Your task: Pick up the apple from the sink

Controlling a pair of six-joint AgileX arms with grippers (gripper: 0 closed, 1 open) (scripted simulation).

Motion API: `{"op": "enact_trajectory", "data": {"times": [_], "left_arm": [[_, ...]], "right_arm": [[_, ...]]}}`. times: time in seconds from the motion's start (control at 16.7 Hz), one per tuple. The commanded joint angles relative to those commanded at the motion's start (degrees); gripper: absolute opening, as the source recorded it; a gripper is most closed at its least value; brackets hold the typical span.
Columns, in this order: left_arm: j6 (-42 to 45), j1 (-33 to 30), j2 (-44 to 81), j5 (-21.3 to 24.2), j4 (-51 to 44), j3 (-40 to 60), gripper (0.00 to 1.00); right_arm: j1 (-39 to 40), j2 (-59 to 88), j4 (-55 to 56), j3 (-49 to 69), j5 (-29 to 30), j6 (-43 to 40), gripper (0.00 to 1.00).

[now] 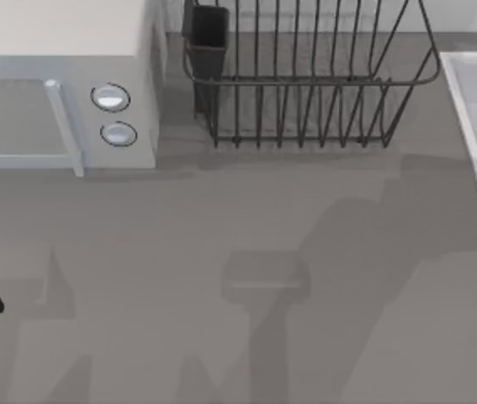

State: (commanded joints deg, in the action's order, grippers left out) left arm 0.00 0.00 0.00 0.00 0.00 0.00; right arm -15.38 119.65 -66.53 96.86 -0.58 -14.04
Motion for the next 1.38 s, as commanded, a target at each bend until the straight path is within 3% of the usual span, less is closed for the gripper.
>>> {"op": "enact_trajectory", "data": {"times": [0.3,0.84,1.38], "left_arm": [[0.0,0.0,0.0,0.0,0.0,0.0,1.00],[0.0,0.0,0.0,0.0,0.0,0.0,1.00],[0.0,0.0,0.0,0.0,0.0,0.0,1.00]], "right_arm": [[0.0,-6.0,-14.5,10.0,0.0,-0.1,0.00],[2.1,-7.2,-15.7,10.5,0.0,2.0,0.00],[27.2,-13.0,-13.4,1.5,0.5,27.8,0.00]]}}
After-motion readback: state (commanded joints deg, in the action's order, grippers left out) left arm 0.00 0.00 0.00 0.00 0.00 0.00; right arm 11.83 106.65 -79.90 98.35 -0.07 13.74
